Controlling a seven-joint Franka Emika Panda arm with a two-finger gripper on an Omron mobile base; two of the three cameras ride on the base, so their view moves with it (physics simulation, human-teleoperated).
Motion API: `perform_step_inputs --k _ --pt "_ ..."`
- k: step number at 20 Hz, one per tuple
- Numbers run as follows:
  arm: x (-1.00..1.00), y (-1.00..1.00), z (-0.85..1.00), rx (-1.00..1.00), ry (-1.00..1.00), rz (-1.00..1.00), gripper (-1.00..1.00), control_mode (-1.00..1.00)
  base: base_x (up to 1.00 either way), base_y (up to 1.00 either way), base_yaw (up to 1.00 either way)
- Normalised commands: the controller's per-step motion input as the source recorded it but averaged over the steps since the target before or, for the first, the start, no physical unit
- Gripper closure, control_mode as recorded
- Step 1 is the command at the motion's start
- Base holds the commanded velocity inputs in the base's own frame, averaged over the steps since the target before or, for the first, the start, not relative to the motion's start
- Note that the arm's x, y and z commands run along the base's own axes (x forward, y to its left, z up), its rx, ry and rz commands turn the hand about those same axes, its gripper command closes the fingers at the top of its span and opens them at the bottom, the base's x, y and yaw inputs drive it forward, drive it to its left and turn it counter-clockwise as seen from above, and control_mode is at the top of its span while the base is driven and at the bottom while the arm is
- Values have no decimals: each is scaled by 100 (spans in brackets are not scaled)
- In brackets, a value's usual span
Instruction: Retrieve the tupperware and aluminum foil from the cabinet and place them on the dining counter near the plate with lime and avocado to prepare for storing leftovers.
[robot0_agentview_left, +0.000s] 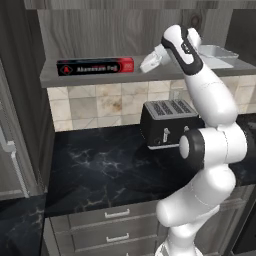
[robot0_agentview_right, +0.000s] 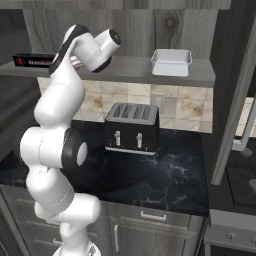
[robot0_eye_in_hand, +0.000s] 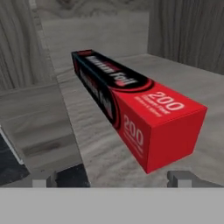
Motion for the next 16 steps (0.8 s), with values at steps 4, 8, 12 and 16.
perform_step_inputs --k 4,8,12,16 --pt "19 1 -6 0 0 13 -100 -100 0 0 0" --pt "28 6 -1 0 0 12 -100 -100 0 0 0" --pt "31 13 0 0 0 11 -100 -100 0 0 0" --pt "24 21 0 0 0 10 -100 -100 0 0 0"
